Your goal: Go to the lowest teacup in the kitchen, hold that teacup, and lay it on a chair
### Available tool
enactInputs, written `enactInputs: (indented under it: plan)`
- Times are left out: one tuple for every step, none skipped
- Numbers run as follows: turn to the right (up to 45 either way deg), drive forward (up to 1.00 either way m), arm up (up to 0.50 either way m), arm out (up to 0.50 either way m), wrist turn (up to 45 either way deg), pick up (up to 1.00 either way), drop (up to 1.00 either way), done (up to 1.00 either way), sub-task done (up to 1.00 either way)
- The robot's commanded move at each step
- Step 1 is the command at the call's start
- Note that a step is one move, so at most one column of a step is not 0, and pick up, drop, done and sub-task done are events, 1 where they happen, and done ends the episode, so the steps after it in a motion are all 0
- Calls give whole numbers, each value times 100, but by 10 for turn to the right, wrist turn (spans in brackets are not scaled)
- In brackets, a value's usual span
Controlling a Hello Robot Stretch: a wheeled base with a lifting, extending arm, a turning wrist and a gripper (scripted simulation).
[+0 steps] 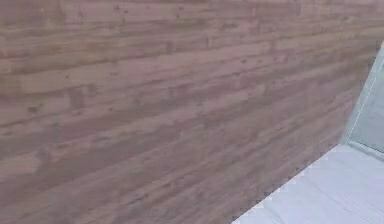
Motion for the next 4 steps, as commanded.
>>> enactInputs:
  plan:
    - [0,15,0,0,0,0,0,0,0]
    - [450,0,0,0,0,0,0,0,0]
    - [150,0,0,0,0,0,0,0,0]
    - [0,100,0,0,0,0,0,0,0]
